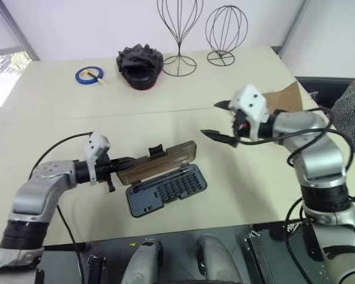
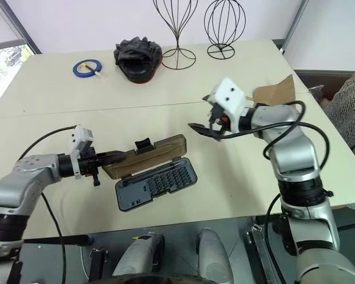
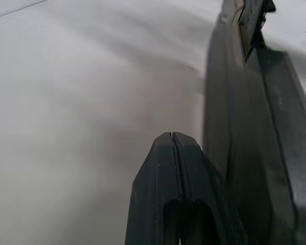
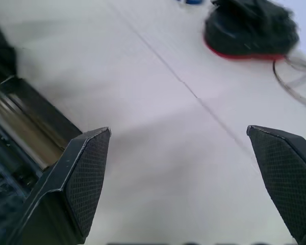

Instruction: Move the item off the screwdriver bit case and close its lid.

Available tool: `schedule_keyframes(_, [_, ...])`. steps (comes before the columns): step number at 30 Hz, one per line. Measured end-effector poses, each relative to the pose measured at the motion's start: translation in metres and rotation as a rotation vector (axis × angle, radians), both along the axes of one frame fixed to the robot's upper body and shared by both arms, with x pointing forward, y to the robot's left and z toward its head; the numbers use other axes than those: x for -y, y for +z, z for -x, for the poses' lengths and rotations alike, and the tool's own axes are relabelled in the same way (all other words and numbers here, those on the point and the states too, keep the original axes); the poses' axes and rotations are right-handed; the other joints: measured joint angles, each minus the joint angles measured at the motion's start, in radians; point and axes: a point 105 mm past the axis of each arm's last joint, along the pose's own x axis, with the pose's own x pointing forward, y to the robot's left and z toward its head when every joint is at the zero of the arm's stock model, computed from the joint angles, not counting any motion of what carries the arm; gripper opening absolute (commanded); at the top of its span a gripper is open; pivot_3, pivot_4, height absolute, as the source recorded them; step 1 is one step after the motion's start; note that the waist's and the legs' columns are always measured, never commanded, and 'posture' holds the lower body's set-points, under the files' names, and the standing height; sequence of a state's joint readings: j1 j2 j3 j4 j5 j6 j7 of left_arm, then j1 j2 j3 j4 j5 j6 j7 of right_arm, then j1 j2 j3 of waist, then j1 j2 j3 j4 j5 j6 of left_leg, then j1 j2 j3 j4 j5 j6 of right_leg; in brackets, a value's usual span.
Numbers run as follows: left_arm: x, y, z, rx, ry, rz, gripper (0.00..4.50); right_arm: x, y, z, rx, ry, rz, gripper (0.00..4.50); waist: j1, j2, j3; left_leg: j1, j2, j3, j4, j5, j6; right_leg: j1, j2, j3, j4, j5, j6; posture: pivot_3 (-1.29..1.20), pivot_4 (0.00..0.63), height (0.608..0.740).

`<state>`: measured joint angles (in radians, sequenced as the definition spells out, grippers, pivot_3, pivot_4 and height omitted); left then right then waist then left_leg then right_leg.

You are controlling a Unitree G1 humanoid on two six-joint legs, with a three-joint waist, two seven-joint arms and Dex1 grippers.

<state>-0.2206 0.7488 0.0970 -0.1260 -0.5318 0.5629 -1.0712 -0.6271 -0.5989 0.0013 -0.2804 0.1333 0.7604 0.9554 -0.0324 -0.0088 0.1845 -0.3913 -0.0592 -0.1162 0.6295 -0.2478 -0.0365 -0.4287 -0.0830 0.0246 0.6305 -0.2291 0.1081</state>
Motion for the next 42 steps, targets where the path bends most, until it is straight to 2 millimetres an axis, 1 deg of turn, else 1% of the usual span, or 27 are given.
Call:
schedule_keyframes(2, [0.000, 0.004, 0.006, -0.007, -0.019, -0.007, 0.00, 0.004, -0.007, 0.001, -0.033, -0.019, -0.007, 4.45, -0.003, 0.000, 0.000, 0.000, 0.000, 0.001, 0.000, 0.000, 0.000, 0.000, 0.000, 0.000, 0.000, 0.000, 0.000, 0.00, 0.150, 0.740])
schedule_keyframes(6, [0.004, 0.003, 0.017, -0.038, -0.060, -0.012, 0.00, 0.005, -0.011, 0.006, -0.058, -0.023, -0.012, 4.45, -0.005, 0.000, 0.000, 0.000, 0.000, 0.001, 0.000, 0.000, 0.000, 0.000, 0.000, 0.000, 0.000, 0.000, 0.000, 0.00, 0.150, 0.740])
schedule_keyframes(9, [0.009, 0.004, 0.030, -0.077, -0.103, -0.006, 0.00, 0.015, -0.021, 0.017, -0.117, -0.021, 0.020, 4.45, -0.001, 0.000, 0.000, 0.000, 0.000, 0.001, 0.000, 0.000, 0.000, 0.000, 0.000, 0.000, -0.001, 0.000, 0.000, 0.00, 0.150, 0.740])
schedule_keyframes(11, [0.013, 0.004, 0.039, -0.101, -0.134, -0.010, 0.00, 0.019, -0.030, 0.029, -0.171, 0.005, 0.044, 4.45, 0.004, 0.000, 0.000, 0.000, 0.000, 0.001, 0.000, 0.000, 0.001, 0.000, 0.000, 0.000, -0.001, 0.000, 0.000, 0.00, 0.150, 0.740])
schedule_keyframes(14, [0.018, 0.001, 0.057, -0.151, -0.186, -0.013, 0.00, 0.019, -0.039, 0.046, -0.246, 0.069, 0.054, 4.45, 0.009, 0.000, 0.000, 0.000, 0.001, 0.002, 0.001, 0.000, 0.001, 0.001, 0.000, 0.000, -0.001, 0.000, 0.000, 0.00, 0.150, 0.740])
schedule_keyframes(16, [0.019, -0.002, 0.066, -0.182, -0.215, -0.019, 0.00, 0.016, -0.039, 0.053, -0.272, 0.102, 0.051, 4.45, 0.011, 0.000, 0.000, 0.000, 0.002, 0.002, 0.001, 0.000, 0.001, 0.001, 0.001, 0.000, -0.001, -0.001, -0.002, 0.00, 0.150, 0.740])
schedule_keyframes(18, [0.018, -0.003, 0.069, -0.193, -0.227, -0.026, 0.00, 0.012, -0.037, 0.057, -0.289, 0.126, 0.030, 4.45, 0.016, 0.000, 0.000, 0.000, 0.002, 0.003, 0.001, 0.000, 0.001, 0.001, 0.001, 0.000, -0.001, -0.002, -0.003, 0.00, 0.150, 0.740])
schedule_keyframes(20, [0.017, 0.000, 0.064, -0.179, -0.222, -0.025, 0.00, 0.007, -0.034, 0.060, -0.312, 0.148, 0.005, 4.45, 0.020, 0.000, 0.000, 0.000, 0.002, 0.003, 0.002, 0.000, 0.001, 0.001, 0.001, 0.000, -0.001, -0.002, -0.003, 0.00, 0.150, 0.740])
schedule_keyframes(21, [0.017, 0.004, 0.056, -0.162, -0.214, -0.021, 0.00, 0.002, -0.031, 0.061, -0.331, 0.164, -0.020, 4.45, 0.023, -0.001, 0.001, 0.000, 0.001, 0.003, 0.002, 0.000, 0.001, 0.002, 0.001, -0.001, -0.001, -0.002, -0.003, 0.00, 0.150, 0.740])
schedule_keyframes(23, [0.016, 0.022, 0.030, -0.087, -0.188, -0.006, 0.00, -0.017, -0.025, 0.069, -0.400, 0.244, -0.096, 4.45, 0.025, -0.003, 0.002, 0.000, 0.001, 0.001, 0.004, 0.000, 0.001, 0.003, 0.002, -0.003, -0.001, -0.002, -0.003, 0.00, 0.150, 0.740])
schedule_keyframes(25, [0.017, 0.042, 0.011, -0.017, -0.184, 0.004, 0.00, -0.033, -0.024, 0.081, -0.497, 0.325, -0.140, 4.45, 0.022, -0.004, 0.002, 0.000, 0.001, 0.001, 0.003, 0.000, 0.001, 0.003, 0.002, -0.003, -0.002, 0.000, 0.000, 0.00, 0.150, 0.740])
schedule_keyframes(27, [0.022, 0.052, 0.000, 0.015, -0.211, -0.004, 0.00, -0.039, -0.029, 0.090, -0.611, 0.341, -0.162, 4.45, 0.020, -0.003, 0.002, 0.000, 0.000, 0.002, 0.003, -0.001, 0.001, 0.003, 0.000, -0.002, -0.002, 0.000, 0.000, 0.00, 0.150, 0.740])
schedule_keyframes(28, [0.027, 0.053, -0.007, 0.023, -0.235, -0.002, 0.00, -0.043, -0.034, 0.095, -0.686, 0.347, -0.175, 4.45, 0.021, -0.004, 0.002, -0.001, 0.000, 0.001, 0.002, -0.001, 0.001, 0.003, 0.000, -0.002, -0.002, 0.000, 0.000, 0.00, 0.150, 0.740])
schedule_keyframes(30, [0.037, 0.051, -0.013, 0.020, -0.279, -0.006, 0.00, -0.049, -0.044, 0.105, -0.793, 0.359, -0.181, 4.45, 0.020, -0.004, 0.002, -0.001, 0.000, 0.001, 0.002, -0.001, 0.001, 0.002, 0.000, -0.002, -0.001, 0.000, 0.000, 0.00, 0.150, 0.740])
schedule_keyframes(31, [0.043, 0.050, -0.017, 0.020, -0.306, -0.009, 0.00, -0.049, -0.050, 0.110, -0.848, 0.356, -0.181, 3.94, 0.021, -0.004, 0.002, -0.001, 0.000, 0.001, 0.002, -0.001, 0.001, 0.001, 0.001, -0.002, -0.001, 0.000, 0.000, 0.00, 0.150, 0.740])
schedule_keyframes(32, [0.048, 0.049, -0.019, 0.019, -0.327, -0.017, 0.00, -0.049, -0.055, 0.115, -0.892, 0.355, -0.181, 3.59, 0.021, -0.004, 0.002, -0.001, 0.000, 0.001, 0.002, -0.001, 0.001, 0.001, 0.001, -0.002, -0.001, 0.000, 0.000, 0.00, 0.150, 0.740])
schedule_keyframes(34, [0.055, 0.042, -0.027, 0.013, -0.363, -0.037, 0.00, -0.049, -0.067, 0.123, -0.961, 0.341, -0.190, 2.59, 0.021, -0.004, 0.002, -0.001, 0.000, 0.001, 0.002, -0.001, 0.001, 0.001, 0.000, -0.002, -0.001, 0.000, 0.000, 0.00, 0.150, 0.740])
schedule_keyframes(35, [0.057, 0.036, -0.029, 0.004, -0.372, -0.053, 0.00, -0.050, -0.071, 0.126, -0.985, 0.340, -0.196, 2.18, 0.020, -0.004, 0.002, -0.001, 0.000, 0.001, 0.003, -0.001, 0.001, 0.001, 0.000, -0.002, -0.001, 0.000, 0.000, 0.00, 0.150, 0.740])
schedule_keyframes(39, [0.065, 0.006, -0.033, -0.044, -0.425, -0.113, 0.00, -0.051, -0.091, 0.132, -1.057, 0.259, -0.221, 0.25, 0.015, -0.004, 0.002, -0.001, 0.001, 0.002, 0.002, -0.001, 0.001, 0.001, 0.001, -0.001, 0.000, 0.000, 0.000, 0.00, 0.150, 0.740])
schedule_keyframes(40, [0.066, 0.001, -0.034, -0.051, -0.431, -0.123, 0.00, -0.052, -0.095, 0.132, -1.067, 0.239, -0.228, 0.11, 0.014, -0.004, 0.002, -0.001, 0.001, 0.002, 0.002, -0.001, 0.002, 0.001, 0.001, -0.001, 0.000, 0.000, 0.000, 0.00, 0.150, 0.740])
schedule_keyframes(42, [0.065, -0.011, -0.035, -0.062, -0.446, -0.158, 0.00, -0.058, -0.102, 0.132, -1.087, 0.194, -0.262, 0.11, 0.015, -0.004, 0.002, -0.001, 0.001, 0.001, 0.002, -0.001, 0.002, 0.001, 0.001, -0.001, 0.000, 0.000, 0.000, 0.00, 0.150, 0.740])
